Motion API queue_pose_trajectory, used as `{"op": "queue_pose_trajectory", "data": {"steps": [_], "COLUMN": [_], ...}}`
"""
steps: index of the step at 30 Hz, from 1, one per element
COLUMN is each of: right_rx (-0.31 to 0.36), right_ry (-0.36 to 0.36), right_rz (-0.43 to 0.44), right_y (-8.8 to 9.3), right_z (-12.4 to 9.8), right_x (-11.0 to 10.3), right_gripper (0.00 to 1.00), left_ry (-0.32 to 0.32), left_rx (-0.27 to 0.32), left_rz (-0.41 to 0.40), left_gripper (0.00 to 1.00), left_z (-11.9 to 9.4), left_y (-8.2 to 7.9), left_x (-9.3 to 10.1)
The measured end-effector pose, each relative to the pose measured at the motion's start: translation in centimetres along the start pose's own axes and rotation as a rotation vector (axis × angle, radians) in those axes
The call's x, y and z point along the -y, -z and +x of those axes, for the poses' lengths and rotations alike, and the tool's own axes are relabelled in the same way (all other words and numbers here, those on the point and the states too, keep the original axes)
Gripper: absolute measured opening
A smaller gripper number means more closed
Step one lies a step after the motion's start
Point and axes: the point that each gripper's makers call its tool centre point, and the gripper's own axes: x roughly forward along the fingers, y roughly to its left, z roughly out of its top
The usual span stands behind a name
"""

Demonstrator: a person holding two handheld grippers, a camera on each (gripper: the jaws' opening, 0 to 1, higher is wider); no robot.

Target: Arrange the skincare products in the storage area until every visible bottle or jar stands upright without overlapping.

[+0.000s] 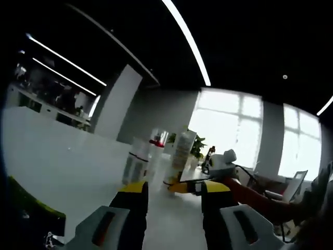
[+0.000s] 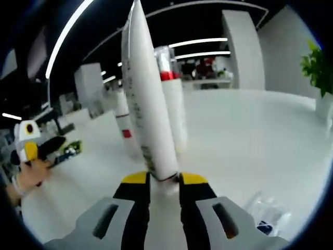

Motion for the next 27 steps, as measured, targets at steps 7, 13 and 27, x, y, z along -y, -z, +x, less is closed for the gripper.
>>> {"op": "queue_pose_trajectory", "data": {"steps": [7,13,27], "right_rx": [-0.037,-0.056,-0.029], "right_ry": [0.043,0.06,0.042], "right_rz": [-0.026,-0.04,-0.107], "right_y": [0.4,0.5,0.2], "right_z": [-0.6,-0.7,0.0], "right_x": [0.8,1.3,1.4], "right_gripper": [0.19,0.16,0.16], "left_ry": [-0.002,-0.005,-0.005], "left_rx": [0.0,-0.002,-0.001], "left_rz": [-0.001,0.002,0.002], "left_gripper": [0.41,0.41,0.41], "left_z": [0.0,0.0,0.1], "left_y": [0.0,0.0,0.0], "left_x": [-0.1,-0.1,-0.1]}}
